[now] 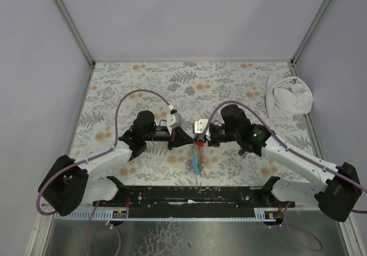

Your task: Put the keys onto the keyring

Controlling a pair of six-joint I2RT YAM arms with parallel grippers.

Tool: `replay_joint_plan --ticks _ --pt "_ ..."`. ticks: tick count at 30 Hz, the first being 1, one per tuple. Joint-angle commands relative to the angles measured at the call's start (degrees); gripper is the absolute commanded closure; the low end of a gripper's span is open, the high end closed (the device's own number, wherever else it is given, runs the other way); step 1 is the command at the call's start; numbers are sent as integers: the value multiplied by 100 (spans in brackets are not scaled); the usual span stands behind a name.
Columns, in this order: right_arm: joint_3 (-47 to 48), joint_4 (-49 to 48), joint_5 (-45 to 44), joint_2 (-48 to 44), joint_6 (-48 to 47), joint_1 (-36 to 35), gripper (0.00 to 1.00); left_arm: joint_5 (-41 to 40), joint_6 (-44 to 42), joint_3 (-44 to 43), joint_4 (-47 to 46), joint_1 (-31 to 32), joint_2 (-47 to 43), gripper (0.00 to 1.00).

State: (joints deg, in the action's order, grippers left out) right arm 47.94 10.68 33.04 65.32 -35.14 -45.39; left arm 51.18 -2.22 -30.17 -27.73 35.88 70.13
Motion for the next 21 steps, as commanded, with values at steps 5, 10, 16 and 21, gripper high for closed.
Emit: replay_joint_plan --ticks 5,10,16,21 --pt "-71 -28 -325 -491 107 -14 100 -693 614 -58 -330 40 -228 100" --pt "-260 -3 -632 -717 172 -14 100 -855 669 29 -252 34 -301 100" --pt "-312 -44 -479 -584 244 -14 100 -1050 1011 40 -441 37 -311 100" --pt "-455 -395 -257 -398 370 -13 100 -1414 1657 231 -1076 70 -264 100"
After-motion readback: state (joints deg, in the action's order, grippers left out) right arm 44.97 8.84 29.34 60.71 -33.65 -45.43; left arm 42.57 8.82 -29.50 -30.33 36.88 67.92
